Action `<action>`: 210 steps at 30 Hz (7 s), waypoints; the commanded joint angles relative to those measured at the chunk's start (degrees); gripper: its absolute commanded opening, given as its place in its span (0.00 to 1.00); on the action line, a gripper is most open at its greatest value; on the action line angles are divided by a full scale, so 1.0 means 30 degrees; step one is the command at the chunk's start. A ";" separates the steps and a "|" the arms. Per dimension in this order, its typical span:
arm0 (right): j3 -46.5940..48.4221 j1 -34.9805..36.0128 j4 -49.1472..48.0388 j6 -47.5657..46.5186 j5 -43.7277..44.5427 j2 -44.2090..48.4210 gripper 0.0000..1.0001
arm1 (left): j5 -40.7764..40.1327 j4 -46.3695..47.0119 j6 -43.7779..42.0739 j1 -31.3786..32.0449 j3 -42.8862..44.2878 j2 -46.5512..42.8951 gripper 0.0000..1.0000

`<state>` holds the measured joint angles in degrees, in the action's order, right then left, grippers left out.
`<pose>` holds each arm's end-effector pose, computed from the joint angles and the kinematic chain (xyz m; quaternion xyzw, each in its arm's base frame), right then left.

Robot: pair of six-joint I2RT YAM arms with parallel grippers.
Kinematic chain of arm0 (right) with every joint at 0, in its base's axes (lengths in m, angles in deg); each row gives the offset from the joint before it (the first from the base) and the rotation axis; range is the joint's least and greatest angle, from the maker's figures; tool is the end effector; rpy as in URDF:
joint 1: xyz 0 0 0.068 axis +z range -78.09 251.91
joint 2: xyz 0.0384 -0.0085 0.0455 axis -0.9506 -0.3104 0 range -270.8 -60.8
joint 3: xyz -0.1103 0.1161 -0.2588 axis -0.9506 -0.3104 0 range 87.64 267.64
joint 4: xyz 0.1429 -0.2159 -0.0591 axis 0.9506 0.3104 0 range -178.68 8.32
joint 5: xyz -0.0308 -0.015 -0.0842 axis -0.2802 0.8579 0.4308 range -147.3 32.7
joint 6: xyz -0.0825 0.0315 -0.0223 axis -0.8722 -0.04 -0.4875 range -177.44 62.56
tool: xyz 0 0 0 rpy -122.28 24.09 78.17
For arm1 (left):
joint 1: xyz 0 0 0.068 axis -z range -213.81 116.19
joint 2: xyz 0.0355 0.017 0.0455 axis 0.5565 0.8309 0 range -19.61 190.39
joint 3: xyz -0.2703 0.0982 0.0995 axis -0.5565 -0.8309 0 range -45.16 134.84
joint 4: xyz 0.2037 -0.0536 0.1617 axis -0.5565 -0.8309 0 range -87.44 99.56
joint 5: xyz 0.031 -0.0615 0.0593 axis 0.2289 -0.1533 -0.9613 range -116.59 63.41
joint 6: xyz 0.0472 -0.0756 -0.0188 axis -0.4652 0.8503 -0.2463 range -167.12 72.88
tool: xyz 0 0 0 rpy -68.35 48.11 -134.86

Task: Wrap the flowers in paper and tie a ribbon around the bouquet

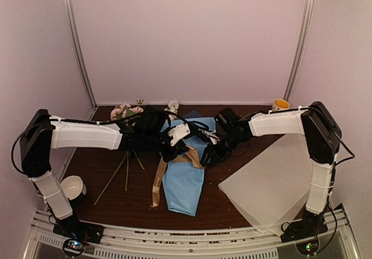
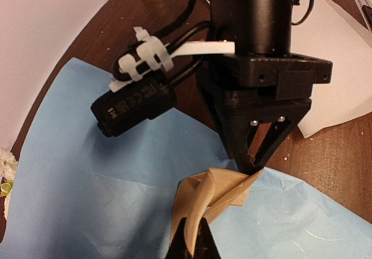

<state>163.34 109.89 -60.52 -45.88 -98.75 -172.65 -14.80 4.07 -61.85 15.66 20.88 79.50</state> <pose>0.3023 0.3044 0.1682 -0.2850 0.8698 0.4004 0.0443 0.2661 -0.3369 0.2245 0.5140 0.7355 -0.2172 0.3843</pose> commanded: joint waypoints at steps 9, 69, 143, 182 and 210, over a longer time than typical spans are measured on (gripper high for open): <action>0.0564 -0.0441 0.0495 -0.0283 0.2509 0.1826 0.35 | 0.0642 0.1777 0.1244 -0.0135 -0.0061 0.0909 0.00; -0.7956 0.4245 -1.0267 0.9885 1.0379 0.6230 0.24 | 0.1079 0.2687 0.3149 -0.0495 -0.0318 0.1824 0.00; -0.3043 0.4760 -0.5740 0.5224 0.8864 0.2646 0.00 | -0.2106 -0.0641 1.1753 -0.1654 -0.8243 -0.4689 0.77; -0.9361 -0.2512 -0.4113 0.4994 0.8379 0.9657 0.00 | -0.8736 -0.2305 1.5972 -0.6857 -1.3563 -1.0987 0.00; -1.3098 -1.1611 -0.2536 0.4770 1.0419 1.1168 0.00 | -0.8144 -0.4529 1.7651 -1.2223 -1.5822 -1.7653 0.00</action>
<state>125.94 80.62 -71.60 -31.59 -80.42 -140.35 -29.55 -6.67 -10.33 -16.97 -25.20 27.04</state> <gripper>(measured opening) 0.004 0.012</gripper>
